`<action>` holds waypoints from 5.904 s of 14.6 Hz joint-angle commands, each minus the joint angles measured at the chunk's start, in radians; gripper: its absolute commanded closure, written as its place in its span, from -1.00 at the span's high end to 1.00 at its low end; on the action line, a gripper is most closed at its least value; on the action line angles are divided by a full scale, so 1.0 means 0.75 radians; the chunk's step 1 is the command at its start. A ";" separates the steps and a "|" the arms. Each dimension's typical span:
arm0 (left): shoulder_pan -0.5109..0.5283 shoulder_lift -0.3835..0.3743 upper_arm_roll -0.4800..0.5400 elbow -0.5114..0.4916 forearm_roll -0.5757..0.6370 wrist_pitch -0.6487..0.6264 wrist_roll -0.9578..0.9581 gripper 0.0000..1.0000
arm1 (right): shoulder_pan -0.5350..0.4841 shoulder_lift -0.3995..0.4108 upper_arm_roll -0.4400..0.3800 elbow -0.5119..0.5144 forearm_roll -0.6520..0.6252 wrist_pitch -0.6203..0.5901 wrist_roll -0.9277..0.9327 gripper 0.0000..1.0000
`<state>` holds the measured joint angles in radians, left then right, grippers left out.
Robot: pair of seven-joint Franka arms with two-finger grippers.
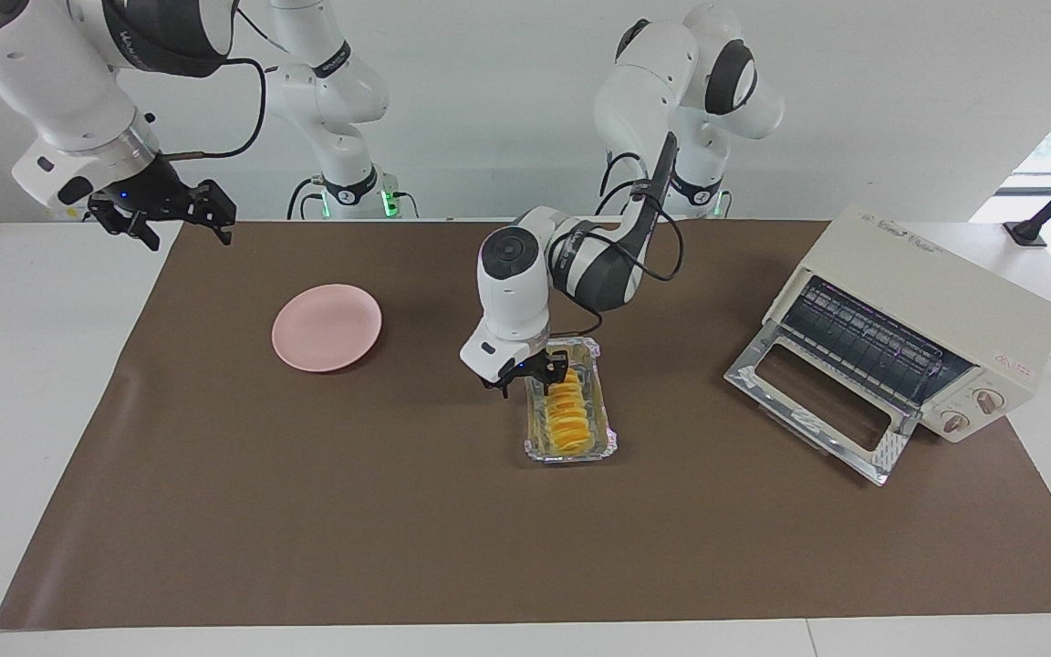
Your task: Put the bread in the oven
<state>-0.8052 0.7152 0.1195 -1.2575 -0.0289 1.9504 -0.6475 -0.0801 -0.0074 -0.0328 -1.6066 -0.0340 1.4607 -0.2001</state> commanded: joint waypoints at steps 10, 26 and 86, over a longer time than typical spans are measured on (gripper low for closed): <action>0.016 0.000 0.017 -0.029 0.004 -0.025 -0.073 -1.00 | -0.018 -0.035 0.019 0.003 -0.010 -0.017 -0.030 1.00; 0.331 -0.223 0.462 -0.014 -0.058 -0.344 0.110 -1.00 | -0.014 -0.035 0.021 0.005 -0.010 -0.017 -0.028 1.00; 0.758 -0.947 0.067 -0.254 0.018 -0.828 0.976 1.00 | -0.016 -0.035 0.021 0.005 -0.010 -0.017 -0.028 1.00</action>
<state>-0.3895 0.0306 0.3144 -1.4096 -0.0241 1.3030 0.0742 -0.0834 -0.0201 -0.0232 -1.5911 -0.0340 1.4543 -0.2001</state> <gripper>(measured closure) 0.000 0.000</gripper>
